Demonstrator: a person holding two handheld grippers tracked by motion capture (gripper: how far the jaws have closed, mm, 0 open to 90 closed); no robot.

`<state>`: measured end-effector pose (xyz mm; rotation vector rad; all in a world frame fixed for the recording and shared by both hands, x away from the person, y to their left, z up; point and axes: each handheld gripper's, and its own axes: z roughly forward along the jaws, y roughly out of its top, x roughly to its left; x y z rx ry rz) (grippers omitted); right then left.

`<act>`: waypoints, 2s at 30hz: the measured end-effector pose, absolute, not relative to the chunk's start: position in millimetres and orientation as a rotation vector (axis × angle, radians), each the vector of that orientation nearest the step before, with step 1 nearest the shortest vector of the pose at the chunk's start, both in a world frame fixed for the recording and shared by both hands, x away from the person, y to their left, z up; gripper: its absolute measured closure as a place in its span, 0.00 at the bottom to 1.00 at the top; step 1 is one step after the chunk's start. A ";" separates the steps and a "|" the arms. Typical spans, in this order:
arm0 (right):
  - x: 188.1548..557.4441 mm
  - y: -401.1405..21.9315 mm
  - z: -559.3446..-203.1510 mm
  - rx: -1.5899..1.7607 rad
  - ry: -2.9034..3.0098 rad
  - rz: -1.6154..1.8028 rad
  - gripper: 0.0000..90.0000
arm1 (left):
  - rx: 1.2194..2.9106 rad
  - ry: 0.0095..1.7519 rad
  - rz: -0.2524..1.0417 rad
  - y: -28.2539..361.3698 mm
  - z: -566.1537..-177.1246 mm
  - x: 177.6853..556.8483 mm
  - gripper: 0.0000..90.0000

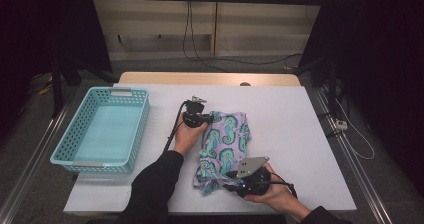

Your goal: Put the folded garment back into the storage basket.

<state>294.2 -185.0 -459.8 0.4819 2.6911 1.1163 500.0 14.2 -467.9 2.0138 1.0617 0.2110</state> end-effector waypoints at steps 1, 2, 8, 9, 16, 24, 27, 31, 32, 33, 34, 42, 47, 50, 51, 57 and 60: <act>294.8 -185.1 -459.7 0.488 2.688 1.114 0.74 | 2.010 1.065 0.207 14.1 -468.0 500.2 0.89; 295.1 -184.7 -459.5 0.485 2.679 1.105 0.78 | 2.002 1.069 0.205 14.0 -468.1 500.2 0.89; 295.6 -181.9 -457.9 0.523 2.664 1.086 0.90 | 1.985 1.078 0.194 13.5 -468.5 500.9 0.89; 295.9 -182.2 -457.7 0.535 2.665 1.092 0.91 | 1.978 1.079 0.190 13.9 -468.2 501.0 0.89; 300.4 -188.2 -453.6 0.627 2.663 1.220 0.92 | 1.939 1.082 0.186 14.8 -461.9 500.8 0.89; 300.6 -191.6 -445.7 0.651 2.622 1.312 0.92 | 1.917 1.073 0.191 15.3 -453.8 499.3 0.90; 300.3 -192.7 -441.6 0.649 2.599 1.338 0.92 | 1.909 1.072 0.190 16.4 -449.5 499.7 0.90; 300.0 -193.0 -438.5 0.649 2.581 1.355 0.92 | 1.891 1.066 0.193 16.5 -442.5 499.4 0.90; 299.8 -192.9 -437.8 0.650 2.578 1.355 0.92 | 1.889 1.062 0.195 16.6 -440.5 499.3 0.90; 299.8 -193.0 -437.0 0.650 2.575 1.361 0.92 | 1.888 1.062 0.200 16.6 -438.7 499.2 0.90; 299.7 -193.2 -436.0 0.647 2.572 1.365 0.92 | 1.886 1.060 0.200 16.7 -436.8 499.3 0.90; 298.9 -194.3 -430.4 0.644 2.539 1.387 0.92 | 1.877 1.056 0.216 18.1 -429.7 497.9 0.90; 298.0 -194.3 -426.4 0.643 2.517 1.413 0.92 | 1.861 1.054 0.222 21.2 -422.7 497.6 0.90; 297.3 -194.1 -423.4 0.641 2.503 1.425 0.92 | 1.854 1.056 0.227 22.7 -419.1 497.5 0.90; 296.9 -193.7 -422.6 0.641 2.500 1.429 0.92 | 1.848 1.056 0.227 22.9 -418.1 497.6 0.90; 295.7 -191.5 -418.1 0.632 2.483 1.442 0.92 | 1.853 1.046 0.236 23.0 -411.1 497.4 0.90; 295.9 -191.1 -415.9 0.630 2.475 1.450 0.92 | 1.846 1.047 0.245 24.1 -406.9 497.3 0.90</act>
